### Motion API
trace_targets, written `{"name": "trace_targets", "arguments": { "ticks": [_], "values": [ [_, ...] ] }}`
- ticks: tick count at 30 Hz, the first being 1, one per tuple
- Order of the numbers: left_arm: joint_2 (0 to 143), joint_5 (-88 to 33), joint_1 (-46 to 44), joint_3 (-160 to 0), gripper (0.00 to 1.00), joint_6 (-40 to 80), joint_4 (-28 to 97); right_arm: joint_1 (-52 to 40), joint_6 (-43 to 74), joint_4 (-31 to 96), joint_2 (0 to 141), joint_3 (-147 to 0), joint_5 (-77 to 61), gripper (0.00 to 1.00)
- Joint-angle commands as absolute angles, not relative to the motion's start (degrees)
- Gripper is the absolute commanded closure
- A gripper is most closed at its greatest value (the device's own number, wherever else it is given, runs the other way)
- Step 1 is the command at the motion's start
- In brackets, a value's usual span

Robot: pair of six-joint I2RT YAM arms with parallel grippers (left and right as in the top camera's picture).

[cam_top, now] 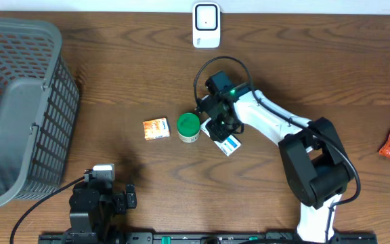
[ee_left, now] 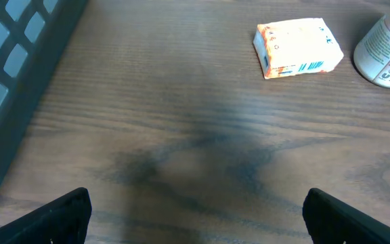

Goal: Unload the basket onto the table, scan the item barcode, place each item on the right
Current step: 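Lift the Panadol box and carry it toward the scanner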

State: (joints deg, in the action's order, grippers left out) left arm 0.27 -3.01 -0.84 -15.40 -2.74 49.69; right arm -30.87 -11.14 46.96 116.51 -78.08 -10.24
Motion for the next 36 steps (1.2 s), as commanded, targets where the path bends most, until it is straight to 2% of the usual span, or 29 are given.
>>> {"name": "trace_targets", "arguments": {
  "ticks": [1, 19, 23, 36],
  "values": [
    [0.2, -2.5, -0.7, -15.5, 0.01, -2.3, 50.6, -28.9, -10.5, 47.8, 117.0, -79.1, -16.6, 0.61],
    [0.2, -2.5, -0.7, -15.5, 0.01, -2.3, 50.6, -17.2, -10.4, 58.3, 109.5, -79.2, -50.0, 0.61],
    [0.2, -2.5, -0.7, -15.5, 0.01, -2.3, 50.6, -15.9, -14.3, 60.1, 109.5, -79.2, -56.7, 0.59],
    [0.2, -2.5, -0.7, -15.5, 0.01, -2.3, 50.6, -15.3, -15.1, 58.8, 109.5, -79.2, -56.6, 0.60]
  ]
}}
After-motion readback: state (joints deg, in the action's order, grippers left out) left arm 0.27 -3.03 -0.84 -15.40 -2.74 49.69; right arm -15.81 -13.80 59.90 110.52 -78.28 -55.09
